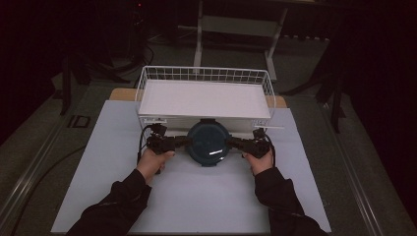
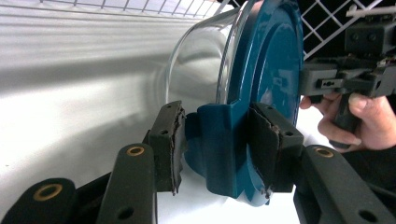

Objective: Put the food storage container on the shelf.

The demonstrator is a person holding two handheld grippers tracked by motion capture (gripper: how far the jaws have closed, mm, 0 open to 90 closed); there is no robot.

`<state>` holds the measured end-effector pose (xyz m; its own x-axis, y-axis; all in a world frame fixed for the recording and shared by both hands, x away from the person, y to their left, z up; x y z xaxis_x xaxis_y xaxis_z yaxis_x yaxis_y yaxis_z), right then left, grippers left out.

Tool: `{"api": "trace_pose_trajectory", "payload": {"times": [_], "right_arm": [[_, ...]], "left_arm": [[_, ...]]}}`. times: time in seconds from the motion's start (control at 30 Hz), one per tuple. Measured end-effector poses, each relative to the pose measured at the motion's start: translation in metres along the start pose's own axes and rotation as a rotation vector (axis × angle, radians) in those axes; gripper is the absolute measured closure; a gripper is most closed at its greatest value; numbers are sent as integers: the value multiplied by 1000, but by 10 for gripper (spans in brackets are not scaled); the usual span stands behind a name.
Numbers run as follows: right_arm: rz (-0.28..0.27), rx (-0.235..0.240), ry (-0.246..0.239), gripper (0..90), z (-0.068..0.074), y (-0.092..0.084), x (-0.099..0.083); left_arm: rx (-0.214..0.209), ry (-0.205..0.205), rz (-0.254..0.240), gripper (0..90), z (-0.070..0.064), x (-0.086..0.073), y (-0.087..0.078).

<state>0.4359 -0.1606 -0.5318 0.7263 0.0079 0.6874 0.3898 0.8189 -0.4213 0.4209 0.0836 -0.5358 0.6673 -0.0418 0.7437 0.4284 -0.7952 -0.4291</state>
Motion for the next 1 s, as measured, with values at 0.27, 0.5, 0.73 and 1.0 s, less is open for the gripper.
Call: {"api": "trace_pose_trajectory", "payload": {"times": [0.27, 0.5, 0.73, 1.0], "right_arm": [[-18, -31, 19, 510, -2, 3, -3], [-51, -61, 11, 507, -3, 6, 3], [-63, -96, 5, 491, -3, 8, 5], [-56, -145, -46, 399, 1, 7, 4]], "left_arm": [[-16, -25, -3, 545, 5, -1, 4], [27, 17, -53, 517, 10, 5, 7], [85, 49, -78, 440, 14, 7, 8], [124, 136, -72, 272, 3, 6, 6]]}}
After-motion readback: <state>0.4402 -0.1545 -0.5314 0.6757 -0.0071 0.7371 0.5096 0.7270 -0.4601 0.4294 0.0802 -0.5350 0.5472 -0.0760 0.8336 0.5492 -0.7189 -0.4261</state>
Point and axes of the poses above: each handheld gripper's, and its own axes: y roughly forward along the jaws, x roughly out of its top, z roughly to its left, the point moved 7 cm from there along y, roughly forward along the jaws, and after that the axes turned 4 degrees about y, right-handed, at the moved point
